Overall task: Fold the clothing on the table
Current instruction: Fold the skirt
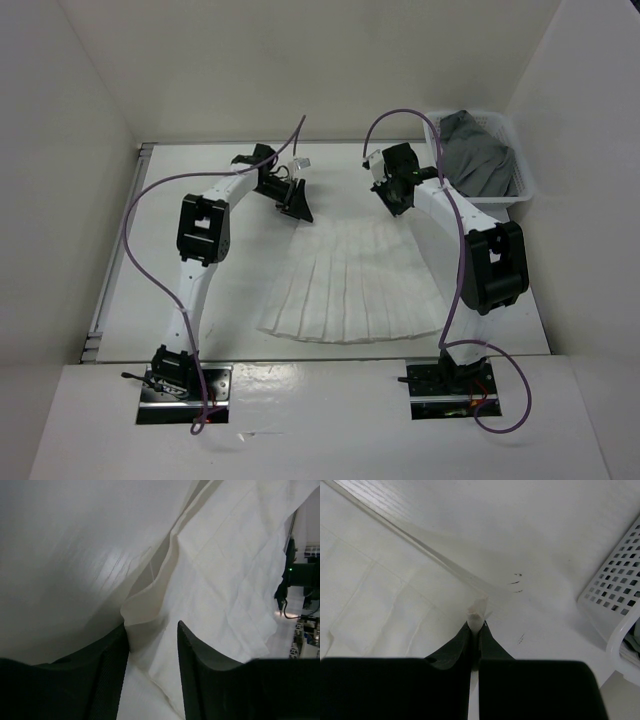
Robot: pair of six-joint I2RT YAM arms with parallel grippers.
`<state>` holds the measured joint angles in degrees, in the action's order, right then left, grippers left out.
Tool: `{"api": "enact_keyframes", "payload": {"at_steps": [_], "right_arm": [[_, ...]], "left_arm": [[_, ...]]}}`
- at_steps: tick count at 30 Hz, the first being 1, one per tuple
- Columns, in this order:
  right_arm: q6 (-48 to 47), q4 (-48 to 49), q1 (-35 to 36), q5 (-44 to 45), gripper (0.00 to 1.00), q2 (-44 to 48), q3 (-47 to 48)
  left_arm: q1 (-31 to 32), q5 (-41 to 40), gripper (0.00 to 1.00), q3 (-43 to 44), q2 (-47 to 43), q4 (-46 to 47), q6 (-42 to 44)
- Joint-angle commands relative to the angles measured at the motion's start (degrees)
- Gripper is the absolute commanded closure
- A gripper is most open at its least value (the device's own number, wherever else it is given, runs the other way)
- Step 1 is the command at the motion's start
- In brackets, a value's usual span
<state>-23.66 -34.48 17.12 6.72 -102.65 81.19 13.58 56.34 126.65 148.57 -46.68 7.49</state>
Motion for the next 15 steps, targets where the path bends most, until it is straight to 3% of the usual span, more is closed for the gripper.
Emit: {"api": "enact_keyframes", "payload": {"at_steps": [1,2,8,15], "right_arm": [[0.3,-0.6,0.5,0.5,1.0,2.5,0.8],[0.3,-0.6,0.5,0.5,1.0,2.5,0.8],[0.3,-0.6,0.5,0.5,1.0,2.5,0.3],[0.3,0.5,0.5,0.0,1.0,2.5,-0.2]], "left_arm": [[0.5,-5.1,0.51,1.1,4.6,-5.2,3.0],[0.5,-5.1,0.62,1.8,4.6,-5.7,3.0],[-0.1,-5.6,0.89,5.3,3.9,-6.2,2.3],[-2.5,-12.5,0.97,12.6,0.7,-11.8,3.0]]}}
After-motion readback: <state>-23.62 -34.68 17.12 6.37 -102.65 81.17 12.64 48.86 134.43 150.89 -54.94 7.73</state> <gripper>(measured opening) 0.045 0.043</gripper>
